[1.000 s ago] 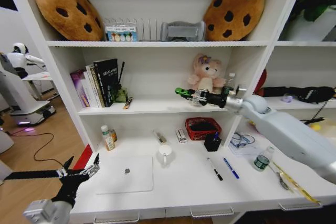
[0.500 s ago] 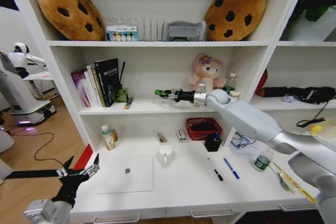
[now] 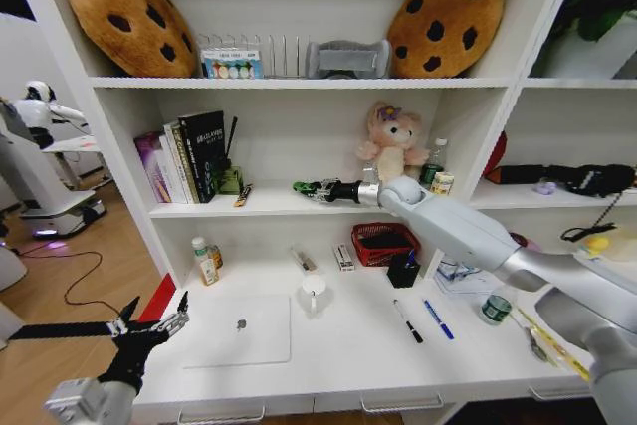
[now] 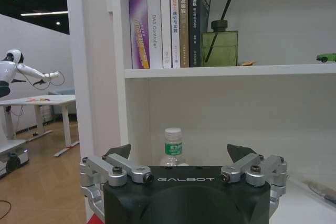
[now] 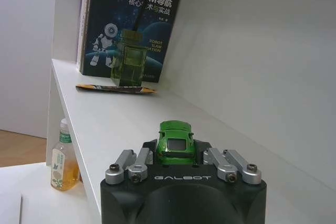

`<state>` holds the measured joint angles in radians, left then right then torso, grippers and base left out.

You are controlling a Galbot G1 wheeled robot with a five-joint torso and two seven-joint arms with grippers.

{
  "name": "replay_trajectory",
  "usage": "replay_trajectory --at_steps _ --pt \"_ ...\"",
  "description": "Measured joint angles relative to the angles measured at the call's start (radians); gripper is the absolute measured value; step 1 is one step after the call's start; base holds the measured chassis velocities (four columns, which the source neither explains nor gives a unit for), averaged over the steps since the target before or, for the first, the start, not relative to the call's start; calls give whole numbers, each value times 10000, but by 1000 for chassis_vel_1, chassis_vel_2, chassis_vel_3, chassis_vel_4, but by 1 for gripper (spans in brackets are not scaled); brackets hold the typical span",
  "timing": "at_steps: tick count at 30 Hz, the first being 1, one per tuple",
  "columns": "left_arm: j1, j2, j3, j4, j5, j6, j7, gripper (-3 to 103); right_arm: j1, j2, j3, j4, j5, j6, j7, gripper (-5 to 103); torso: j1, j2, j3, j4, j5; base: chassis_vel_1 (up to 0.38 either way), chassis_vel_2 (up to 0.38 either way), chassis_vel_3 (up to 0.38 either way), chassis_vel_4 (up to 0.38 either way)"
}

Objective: Organize the objects on the table.

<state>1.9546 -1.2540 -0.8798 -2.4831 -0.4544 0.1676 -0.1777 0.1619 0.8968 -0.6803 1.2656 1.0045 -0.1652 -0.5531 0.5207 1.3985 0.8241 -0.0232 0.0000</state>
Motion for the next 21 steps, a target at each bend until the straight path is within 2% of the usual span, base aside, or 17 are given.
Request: replay_trajectory --at_steps 5,6,8,9,10,13,14,16,18,20,21 --pt "0 0 0 0 0 0 -1 100 -130 -96 29 234 33 10 388 34 -1 1 -2 -1 -1 0 0 0 0" --pt "0 0 0 0 0 0 -2 100 -139 -112 37 268 38 10 513 39 -2 1 -2 0 -1 0 0 0 0" --pt "0 0 0 0 0 0 -1 100 -146 -125 53 292 55 9 608 39 -1 1 -1 0 -1 0 0 0 0" --pt "1 0 0 0 0 0 -2 100 -157 -152 82 351 117 4 734 44 -1 0 0 0 -1 0 0 0 0" --pt "1 0 0 0 0 0 -2 100 -157 -152 82 351 117 4 734 44 -1 0 0 0 -1 0 0 0 0" --pt "1 0 0 0 0 0 -3 100 -215 -258 277 616 343 8 1052 61 -1 0 1 1 0 0 0 0 0" --pt "1 0 0 0 0 0 -3 100 -215 -258 277 616 343 8 1052 61 -1 0 1 1 0 0 0 0 0" --pt "1 0 0 0 0 0 -3 100 -326 -394 567 909 517 108 1173 71 0 0 1 2 0 0 0 0 0" --pt "1 0 0 0 0 0 -3 100 -494 -658 1031 1355 692 -47 1058 83 0 0 1 3 0 0 0 0 0" --pt "1 0 -1 0 0 0 -3 100 -657 -930 1430 1703 709 -194 755 83 0 0 0 2 -2 0 0 0 0" --pt "0 0 -1 0 0 0 -3 100 -871 -1179 1743 2040 700 -161 674 88 -1 1 0 2 -3 0 0 0 0"
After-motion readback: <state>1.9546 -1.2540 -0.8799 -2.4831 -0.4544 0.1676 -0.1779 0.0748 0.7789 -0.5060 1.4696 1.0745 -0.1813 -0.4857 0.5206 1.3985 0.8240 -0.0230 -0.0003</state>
